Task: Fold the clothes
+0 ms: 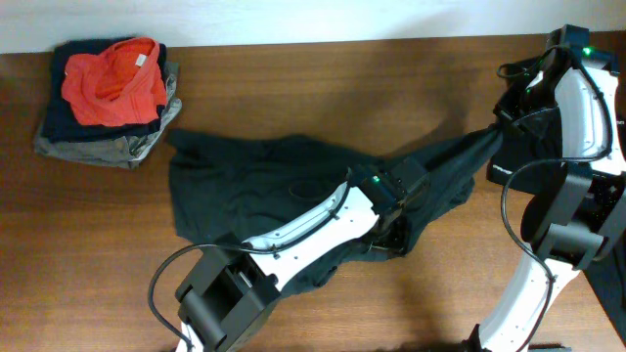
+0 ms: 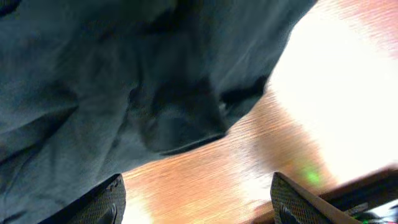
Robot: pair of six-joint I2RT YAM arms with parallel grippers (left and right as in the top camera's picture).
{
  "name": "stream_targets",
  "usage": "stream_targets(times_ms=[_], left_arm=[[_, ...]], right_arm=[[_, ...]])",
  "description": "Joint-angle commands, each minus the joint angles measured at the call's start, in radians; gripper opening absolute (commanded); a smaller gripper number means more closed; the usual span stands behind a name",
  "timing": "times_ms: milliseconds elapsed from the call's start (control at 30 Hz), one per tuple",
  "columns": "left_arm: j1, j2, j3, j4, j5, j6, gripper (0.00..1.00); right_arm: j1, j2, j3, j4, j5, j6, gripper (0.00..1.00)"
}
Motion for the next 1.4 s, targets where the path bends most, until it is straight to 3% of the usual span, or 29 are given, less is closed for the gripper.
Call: stream_targets(times_ms=[0,167,633,900,1367], left_arm=[[0.003,0.012,0.016,0.045,0.000,-0.032,0.70],[0.003,0.016,0.016,0.057,-0.056,-0.023,0.63],[0.003,0.105,0.016,0.065,-0.078,0.014,0.61],[0.003,0.105,0.024,0.064,-0.086,0.030,0.52],[0.001,0.106,0.160,-0.053,-0.146,0.052,0.54]], right_arm=[[-0.001,-0.043,0.017,-0.001,0.017,-0.011,0.04],[-0.001,-0.043,0.017,-0.002,0.017,-0.011,0.04],[-0.001,-0.043,0.017,0.000,0.020,-0.011,0.04],[-0.001,-0.043,0.017,-0.001,0.024,-0.011,0.04],[-0.001,-0.043,0.017,-0.005,0.024,-0.018,0.04]])
